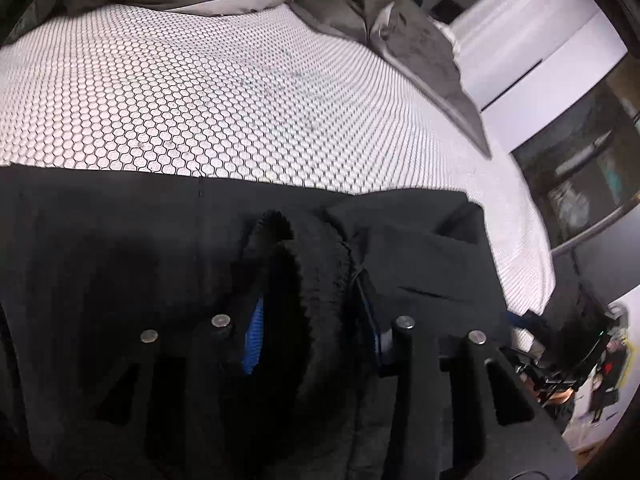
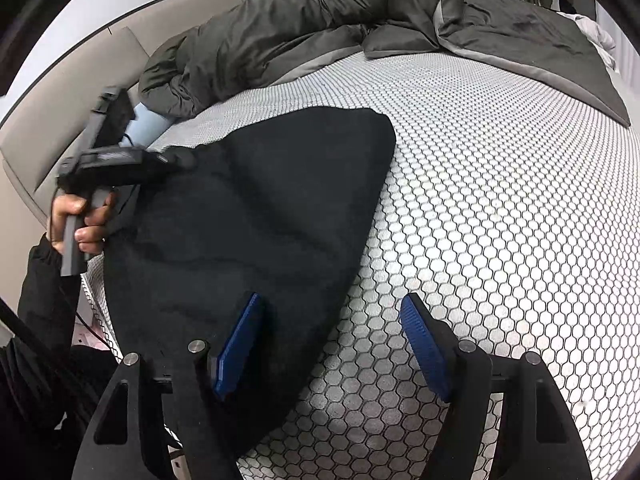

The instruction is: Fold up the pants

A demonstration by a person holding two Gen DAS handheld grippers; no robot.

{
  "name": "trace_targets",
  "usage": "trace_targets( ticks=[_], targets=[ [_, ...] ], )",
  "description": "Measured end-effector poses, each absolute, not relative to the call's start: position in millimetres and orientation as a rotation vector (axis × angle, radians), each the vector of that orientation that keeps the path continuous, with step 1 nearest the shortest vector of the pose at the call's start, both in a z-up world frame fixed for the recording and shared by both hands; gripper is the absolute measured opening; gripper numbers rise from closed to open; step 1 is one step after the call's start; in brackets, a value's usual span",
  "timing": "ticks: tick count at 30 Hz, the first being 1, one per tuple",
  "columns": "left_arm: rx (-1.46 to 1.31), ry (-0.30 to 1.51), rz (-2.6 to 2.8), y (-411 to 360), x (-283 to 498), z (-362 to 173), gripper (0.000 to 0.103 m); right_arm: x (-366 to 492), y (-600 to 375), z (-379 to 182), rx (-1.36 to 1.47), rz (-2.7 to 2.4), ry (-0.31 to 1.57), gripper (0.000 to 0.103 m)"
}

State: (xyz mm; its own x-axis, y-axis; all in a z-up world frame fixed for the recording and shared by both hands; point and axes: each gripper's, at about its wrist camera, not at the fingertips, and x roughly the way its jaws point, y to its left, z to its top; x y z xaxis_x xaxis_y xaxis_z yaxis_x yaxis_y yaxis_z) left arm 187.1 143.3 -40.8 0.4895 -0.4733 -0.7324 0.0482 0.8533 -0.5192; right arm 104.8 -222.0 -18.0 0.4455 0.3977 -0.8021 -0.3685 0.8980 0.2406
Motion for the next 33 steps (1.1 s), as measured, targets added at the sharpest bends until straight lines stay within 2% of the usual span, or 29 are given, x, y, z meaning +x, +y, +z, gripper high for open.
trace_targets(
  ticks=[2, 4, 6, 7, 8, 11, 13, 15, 17, 21, 23, 25, 27, 29, 31, 33],
  targets=[
    [-0.490, 0.970, -0.344, 151, 185, -33, 0.019, 103, -226, -15, 0.034, 0.469, 0.993, 0.073],
    [-0.520, 0.898, -0.348, 161, 180, -17, 0.014, 98, -229, -15, 0.039, 0.469, 0.990, 0.073],
    [-0.510, 0.864, -0.290, 169, 178, -10, 0.014, 98, -230, -15, 0.042, 0.468, 0.990, 0.073],
    [-0.477, 0.878, -0.229, 169, 179, -13, 0.018, 98, -230, -16, 0.043, 0.467, 0.995, 0.073],
    [-0.459, 0.906, -0.189, 169, 182, -19, 0.029, 98, -229, -16, 0.043, 0.469, 0.996, 0.073],
    [-0.486, 0.954, -0.102, 175, 180, -29, 0.051, 101, -229, -17, 0.054, 0.464, 1.001, 0.073],
    [-0.488, 0.923, -0.091, 178, 168, -20, 0.054, 101, -234, -17, 0.072, 0.456, 1.005, 0.073],
    [-0.450, 0.870, -0.073, 177, 148, -4, 0.061, 99, -245, -13, 0.105, 0.435, 0.996, 0.073],
    [-0.418, 0.811, -0.020, 173, 124, 10, 0.088, 93, -252, -10, 0.159, 0.434, 0.992, 0.073],
    [-0.368, 0.722, -0.093, 130, 90, 35, 0.095, 72, -255, -12, 0.272, 0.500, 0.979, 0.072],
    [-0.342, 0.716, -0.172, 102, 84, 37, 0.099, 60, -254, -20, 0.375, 0.546, 0.986, 0.064],
    [-0.312, 0.733, -0.238, 65, 78, 31, 0.099, 53, -248, -30, 0.450, 0.590, 1.024, 0.050],
    [-0.256, 0.778, -0.313, 25, 81, 19, 0.099, 48, -245, -35, 0.480, 0.594, 1.032, 0.050],
    [-0.168, 0.797, -0.344, -8, 77, 10, 0.099, 44, -247, -41, 0.546, 0.577, 1.037, 0.042],
    [-0.106, 0.829, -0.347, -28, 76, 2, 0.099, 35, -253, -48, 0.618, 0.541, 1.029, 0.014],
    [-0.112, 0.867, -0.321, -37, 82, -10, 0.099, 20, -252, -49, 0.638, 0.521, 0.994, 0.011]
  ],
)
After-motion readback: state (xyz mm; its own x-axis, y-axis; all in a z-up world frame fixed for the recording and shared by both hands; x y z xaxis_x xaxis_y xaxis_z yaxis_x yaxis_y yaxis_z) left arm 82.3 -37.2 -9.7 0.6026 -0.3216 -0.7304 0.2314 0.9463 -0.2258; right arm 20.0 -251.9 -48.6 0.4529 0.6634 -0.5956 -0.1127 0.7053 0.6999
